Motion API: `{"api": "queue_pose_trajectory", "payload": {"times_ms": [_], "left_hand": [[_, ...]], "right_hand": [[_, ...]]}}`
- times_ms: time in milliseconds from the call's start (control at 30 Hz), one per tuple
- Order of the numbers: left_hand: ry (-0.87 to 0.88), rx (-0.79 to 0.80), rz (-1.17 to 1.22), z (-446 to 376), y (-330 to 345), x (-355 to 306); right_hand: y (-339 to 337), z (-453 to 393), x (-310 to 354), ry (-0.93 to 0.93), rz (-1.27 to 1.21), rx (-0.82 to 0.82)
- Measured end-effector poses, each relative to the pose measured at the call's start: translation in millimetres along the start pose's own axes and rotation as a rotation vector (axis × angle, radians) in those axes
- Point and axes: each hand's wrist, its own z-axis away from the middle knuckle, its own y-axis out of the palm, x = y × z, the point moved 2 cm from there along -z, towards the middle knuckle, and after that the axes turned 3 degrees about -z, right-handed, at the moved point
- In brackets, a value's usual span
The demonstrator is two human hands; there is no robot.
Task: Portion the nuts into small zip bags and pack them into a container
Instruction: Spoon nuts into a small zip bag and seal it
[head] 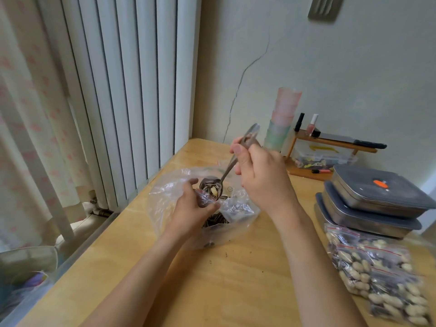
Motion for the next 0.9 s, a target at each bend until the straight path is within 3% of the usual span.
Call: {"api": "queue_pose_trajectory", "payload": {"times_ms": [100,167,500,667,900], "left_hand": [[0.012,-0.037,-0.028,-1,2,2],[-0.010,-0.064,-0.067,-2,2,4],[-0.050,-0.091,-0.178,-5,0,8],[-0.006,-0.120,-0.214,-3,0,4],[0.016,-0.087,-0.225,-2,3,4]], "right_hand": [[2,1,5,-0.090,0.043,-0.067],[3,0,1,-0.051,0.055,-0.119],[-7,6,-61,0.600,-0.109,-0.301],[-15,2,-61,0.582,-0.147,-0.351],[3,1,-42,0.406,-0.051,-0.224]]}}
